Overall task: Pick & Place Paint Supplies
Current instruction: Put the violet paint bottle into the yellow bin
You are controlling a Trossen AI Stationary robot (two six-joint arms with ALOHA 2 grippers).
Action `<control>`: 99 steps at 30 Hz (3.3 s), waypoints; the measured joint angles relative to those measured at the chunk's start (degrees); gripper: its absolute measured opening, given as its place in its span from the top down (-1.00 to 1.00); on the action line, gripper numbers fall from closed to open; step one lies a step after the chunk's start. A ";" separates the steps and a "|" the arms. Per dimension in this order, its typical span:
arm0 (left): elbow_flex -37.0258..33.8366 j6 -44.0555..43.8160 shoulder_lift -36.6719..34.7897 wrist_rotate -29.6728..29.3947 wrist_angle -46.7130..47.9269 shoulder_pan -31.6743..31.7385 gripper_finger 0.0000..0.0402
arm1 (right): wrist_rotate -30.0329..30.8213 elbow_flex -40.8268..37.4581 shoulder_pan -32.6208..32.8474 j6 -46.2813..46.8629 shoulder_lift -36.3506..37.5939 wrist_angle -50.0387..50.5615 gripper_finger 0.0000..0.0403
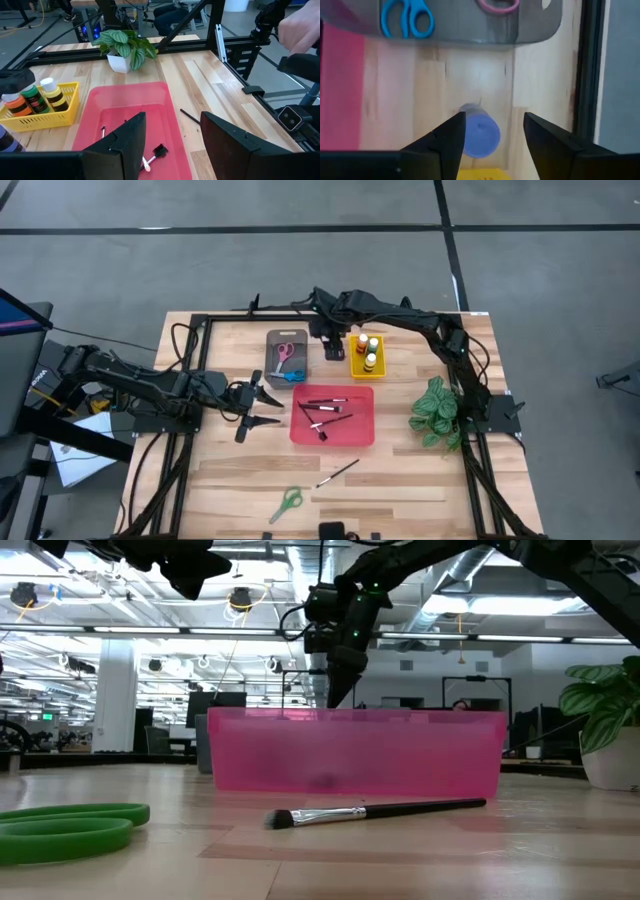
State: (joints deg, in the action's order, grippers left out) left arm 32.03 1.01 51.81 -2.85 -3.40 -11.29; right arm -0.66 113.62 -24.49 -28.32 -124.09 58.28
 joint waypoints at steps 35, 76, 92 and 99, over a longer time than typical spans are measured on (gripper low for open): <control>0.00 -0.02 0.02 -0.14 1.09 -0.02 0.10 | -8.43 -10.87 -4.20 6.13 0.02 -6.24 -0.45; 0.00 0.20 0.02 -0.11 1.09 0.17 0.10 | -14.77 -13.99 -7.06 5.84 0.02 -13.58 0.48; 0.00 6.08 0.02 -5.22 0.57 0.17 0.10 | -18.45 -13.99 -5.00 7.59 15.26 -10.15 0.35; 0.02 18.41 3.07 -10.00 -6.30 0.04 0.08 | -23.99 -13.94 1.27 11.83 25.39 -15.93 0.35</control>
State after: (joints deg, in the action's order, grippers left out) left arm 32.05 19.43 54.89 -12.85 -9.70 -11.25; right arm -24.65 99.68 -23.22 -16.49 -98.70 42.36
